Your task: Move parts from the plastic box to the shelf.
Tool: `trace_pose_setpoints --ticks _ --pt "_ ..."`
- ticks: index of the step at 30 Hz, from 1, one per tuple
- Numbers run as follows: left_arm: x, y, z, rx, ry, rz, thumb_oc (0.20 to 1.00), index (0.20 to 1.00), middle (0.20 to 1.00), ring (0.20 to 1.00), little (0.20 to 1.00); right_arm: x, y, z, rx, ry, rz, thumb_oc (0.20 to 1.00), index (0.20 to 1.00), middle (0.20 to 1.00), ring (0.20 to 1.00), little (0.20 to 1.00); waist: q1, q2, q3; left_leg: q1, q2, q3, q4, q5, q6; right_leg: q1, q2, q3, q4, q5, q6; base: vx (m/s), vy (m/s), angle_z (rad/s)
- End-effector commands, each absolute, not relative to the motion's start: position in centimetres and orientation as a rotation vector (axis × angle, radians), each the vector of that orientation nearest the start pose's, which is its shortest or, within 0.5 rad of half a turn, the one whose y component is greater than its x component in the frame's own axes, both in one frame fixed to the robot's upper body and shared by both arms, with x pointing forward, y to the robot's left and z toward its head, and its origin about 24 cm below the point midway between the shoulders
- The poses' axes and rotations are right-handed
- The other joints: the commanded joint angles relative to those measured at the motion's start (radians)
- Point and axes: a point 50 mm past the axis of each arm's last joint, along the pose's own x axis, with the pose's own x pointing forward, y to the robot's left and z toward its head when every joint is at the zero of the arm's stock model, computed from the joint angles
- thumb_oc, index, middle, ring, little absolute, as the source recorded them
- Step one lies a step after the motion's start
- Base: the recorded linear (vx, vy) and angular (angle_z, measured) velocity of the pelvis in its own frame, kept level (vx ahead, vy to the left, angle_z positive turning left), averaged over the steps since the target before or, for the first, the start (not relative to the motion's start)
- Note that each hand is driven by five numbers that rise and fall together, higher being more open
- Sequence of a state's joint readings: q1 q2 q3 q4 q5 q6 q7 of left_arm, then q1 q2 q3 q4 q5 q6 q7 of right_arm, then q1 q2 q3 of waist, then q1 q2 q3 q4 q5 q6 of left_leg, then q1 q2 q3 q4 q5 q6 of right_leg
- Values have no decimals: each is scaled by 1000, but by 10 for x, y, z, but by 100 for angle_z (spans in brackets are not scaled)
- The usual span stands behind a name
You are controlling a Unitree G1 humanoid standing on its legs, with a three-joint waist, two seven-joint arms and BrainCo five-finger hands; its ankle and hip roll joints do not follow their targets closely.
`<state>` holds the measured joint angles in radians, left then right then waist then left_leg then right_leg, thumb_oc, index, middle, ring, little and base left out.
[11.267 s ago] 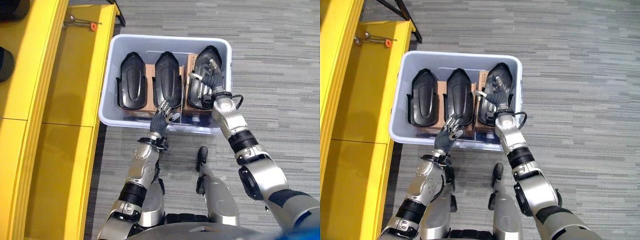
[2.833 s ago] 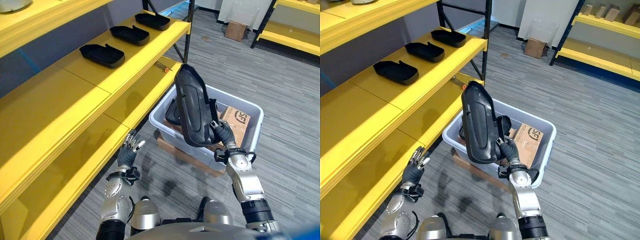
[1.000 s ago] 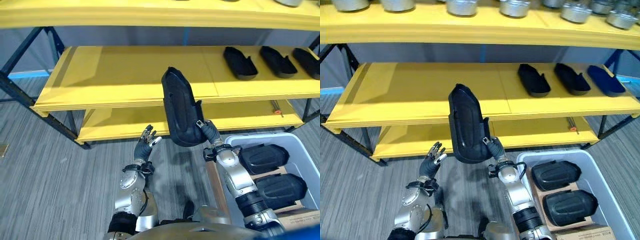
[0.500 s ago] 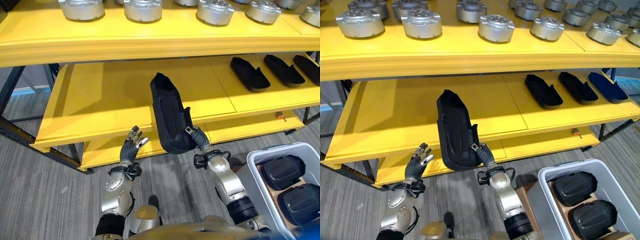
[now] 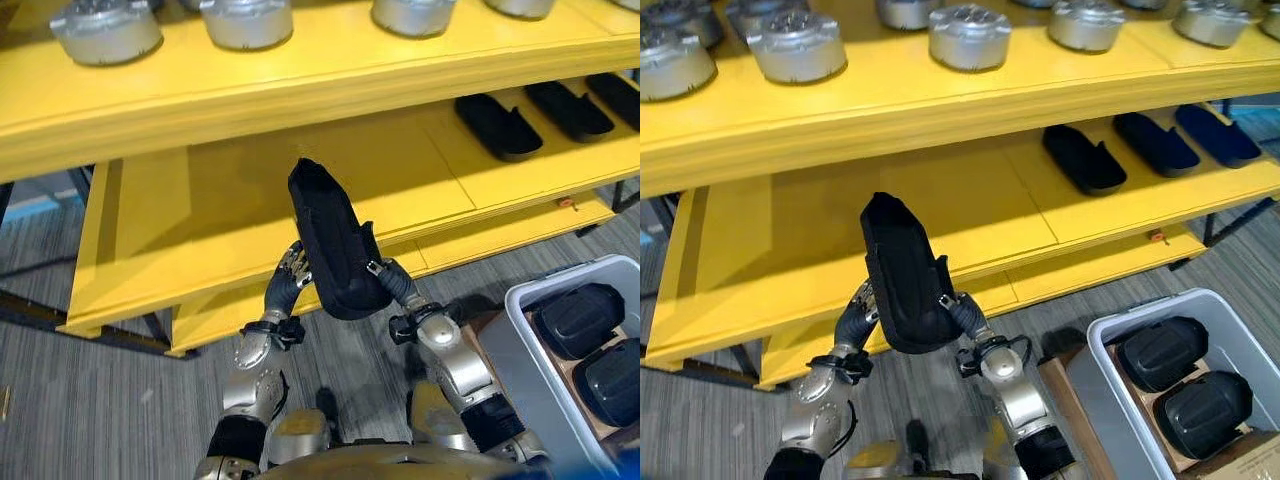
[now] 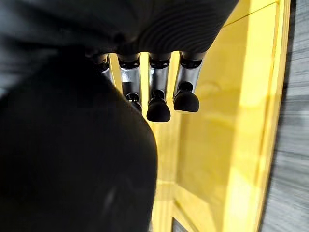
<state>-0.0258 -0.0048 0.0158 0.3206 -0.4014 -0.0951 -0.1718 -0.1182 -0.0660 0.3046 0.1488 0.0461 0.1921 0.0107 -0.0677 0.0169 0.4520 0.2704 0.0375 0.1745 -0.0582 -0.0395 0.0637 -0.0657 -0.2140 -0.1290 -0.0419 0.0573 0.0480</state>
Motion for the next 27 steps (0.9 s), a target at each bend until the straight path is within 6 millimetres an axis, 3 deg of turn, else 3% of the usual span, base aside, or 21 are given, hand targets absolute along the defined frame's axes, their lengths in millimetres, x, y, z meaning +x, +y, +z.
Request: trace_pose_setpoints --ticks 1,3,5,14,21,27 --pt "248 142 8 -421 24 -95 1000 1000 1000 1000 1000 280 -79 68 -29 -22 312 200 200 200 200 200 -35 11 -18 116 80 13 -22 99 -114 157 -11 38 83 10 -18 38 -124 95" --pt "241 137 2 -452 45 -90 1000 1000 1000 1000 1000 280 -80 66 -36 -15 308 200 200 200 200 200 -25 8 -10 133 96 23 -12 101 -113 181 -10 12 115 17 -17 121 -247 73" --pt "235 133 -3 -467 62 -93 1000 1000 1000 1000 1000 278 -83 60 -36 5 294 200 200 200 200 200 -15 7 -6 150 123 24 -17 104 -104 210 25 22 139 8 -16 118 -269 -26" --pt "232 127 -2 -480 60 -96 1000 1000 1000 1000 1000 277 -87 57 -36 18 291 200 200 200 200 200 15 -11 -1 168 166 46 -29 114 -99 264 64 -6 132 -1 -20 67 -155 -4" --pt "228 122 -8 -470 102 -124 1000 1000 1000 1000 1000 298 -85 77 -52 -34 272 200 200 200 200 200 48 -5 -6 174 177 49 -29 114 -98 302 76 -21 119 -7 -20 35 -67 4" --pt "223 120 -13 -474 128 -136 1000 1000 1000 1000 1000 326 -78 92 -66 -38 234 200 200 200 200 200 86 19 -18 162 179 48 -29 115 -103 324 81 -32 94 -9 -21 9 -32 -1"
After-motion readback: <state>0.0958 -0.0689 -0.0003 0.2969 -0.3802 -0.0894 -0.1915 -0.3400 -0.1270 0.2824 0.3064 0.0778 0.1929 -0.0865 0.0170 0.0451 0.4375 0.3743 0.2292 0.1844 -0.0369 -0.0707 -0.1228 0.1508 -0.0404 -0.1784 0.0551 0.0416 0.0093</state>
